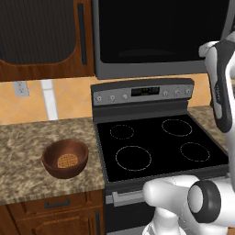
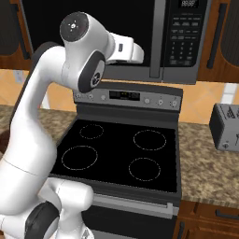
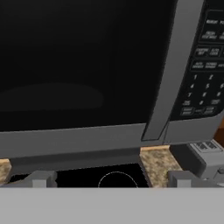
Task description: Open the microwave, place the bowl with waffle inside the microwave, then close the microwave door and turn it on.
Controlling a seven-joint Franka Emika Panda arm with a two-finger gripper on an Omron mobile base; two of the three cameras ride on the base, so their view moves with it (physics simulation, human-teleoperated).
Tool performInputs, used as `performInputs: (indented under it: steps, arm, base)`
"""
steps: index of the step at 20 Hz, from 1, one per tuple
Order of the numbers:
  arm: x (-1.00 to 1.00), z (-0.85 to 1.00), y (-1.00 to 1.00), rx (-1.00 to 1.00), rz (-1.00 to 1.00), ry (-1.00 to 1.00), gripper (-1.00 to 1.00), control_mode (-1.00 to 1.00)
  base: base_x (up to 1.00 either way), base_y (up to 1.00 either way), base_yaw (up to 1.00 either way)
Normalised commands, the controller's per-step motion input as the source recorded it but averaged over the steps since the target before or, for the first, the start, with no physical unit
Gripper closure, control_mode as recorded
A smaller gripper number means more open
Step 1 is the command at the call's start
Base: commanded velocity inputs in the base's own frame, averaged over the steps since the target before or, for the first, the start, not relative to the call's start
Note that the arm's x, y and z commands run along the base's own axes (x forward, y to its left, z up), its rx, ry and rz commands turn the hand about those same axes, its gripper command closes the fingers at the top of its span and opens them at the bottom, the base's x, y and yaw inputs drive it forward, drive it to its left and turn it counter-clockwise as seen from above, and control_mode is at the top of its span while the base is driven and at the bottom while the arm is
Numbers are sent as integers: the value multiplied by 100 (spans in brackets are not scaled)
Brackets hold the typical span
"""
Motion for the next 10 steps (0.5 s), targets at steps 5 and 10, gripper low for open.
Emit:
performInputs:
  steps: [5, 10]
  arm:
    - [3, 0, -50, 3, -2, 0, -100, -100]
    - [36, 0, -45, 0, 0, 0, -100, -100]
  base:
    - [0, 0, 0]
    - [0, 0, 0]
